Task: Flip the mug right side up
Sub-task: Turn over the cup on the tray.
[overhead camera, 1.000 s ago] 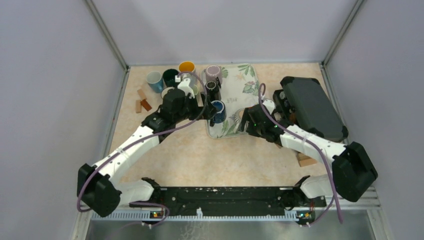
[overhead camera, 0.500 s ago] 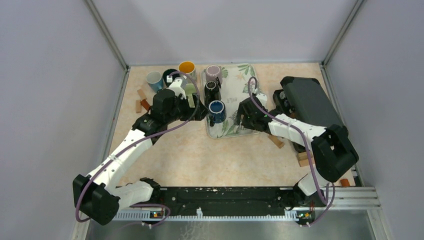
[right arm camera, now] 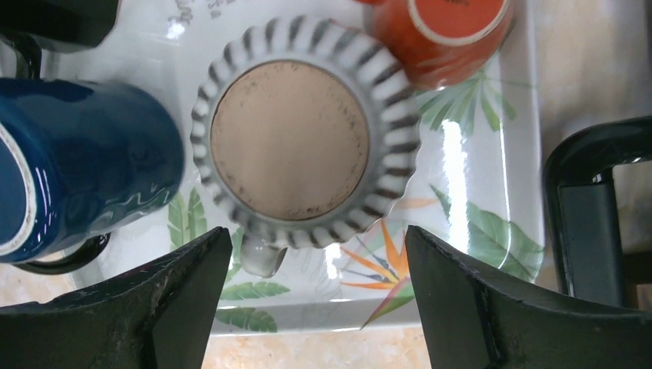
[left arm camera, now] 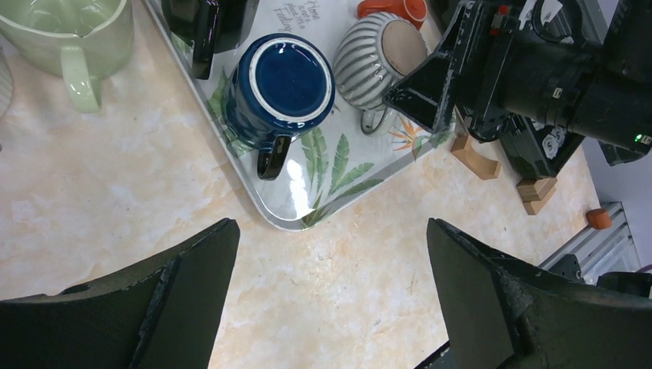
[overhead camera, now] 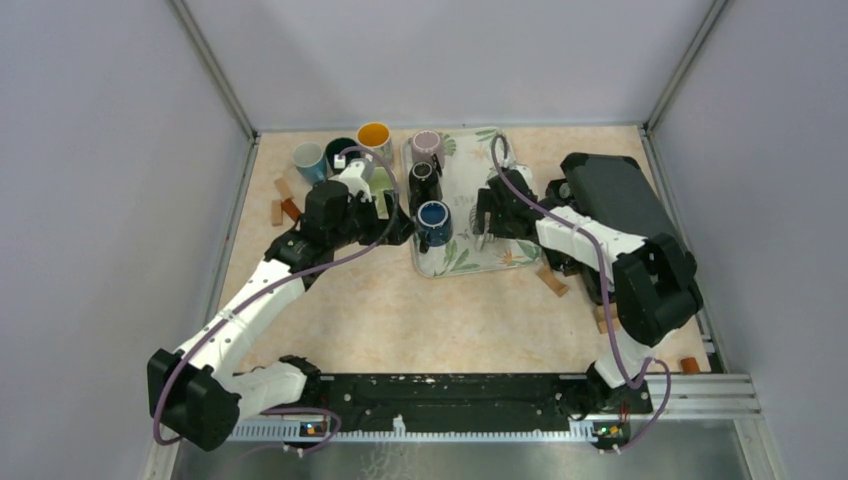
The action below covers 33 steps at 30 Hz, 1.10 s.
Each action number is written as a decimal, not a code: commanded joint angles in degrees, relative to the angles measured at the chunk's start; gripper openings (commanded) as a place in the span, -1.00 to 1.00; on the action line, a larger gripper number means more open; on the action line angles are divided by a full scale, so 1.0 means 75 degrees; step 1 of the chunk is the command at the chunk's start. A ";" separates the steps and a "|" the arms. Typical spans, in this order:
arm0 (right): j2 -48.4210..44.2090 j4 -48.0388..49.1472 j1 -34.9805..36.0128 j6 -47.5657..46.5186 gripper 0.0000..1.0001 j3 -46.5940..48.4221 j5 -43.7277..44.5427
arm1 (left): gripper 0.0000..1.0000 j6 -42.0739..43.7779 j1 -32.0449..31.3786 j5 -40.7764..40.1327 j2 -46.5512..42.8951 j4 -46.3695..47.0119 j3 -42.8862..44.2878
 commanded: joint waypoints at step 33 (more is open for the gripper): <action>-0.0188 0.0149 0.0607 0.0700 -0.25 -0.0627 0.0947 | 0.97 0.0133 0.0563 0.1045 0.0200 0.0934 -0.0394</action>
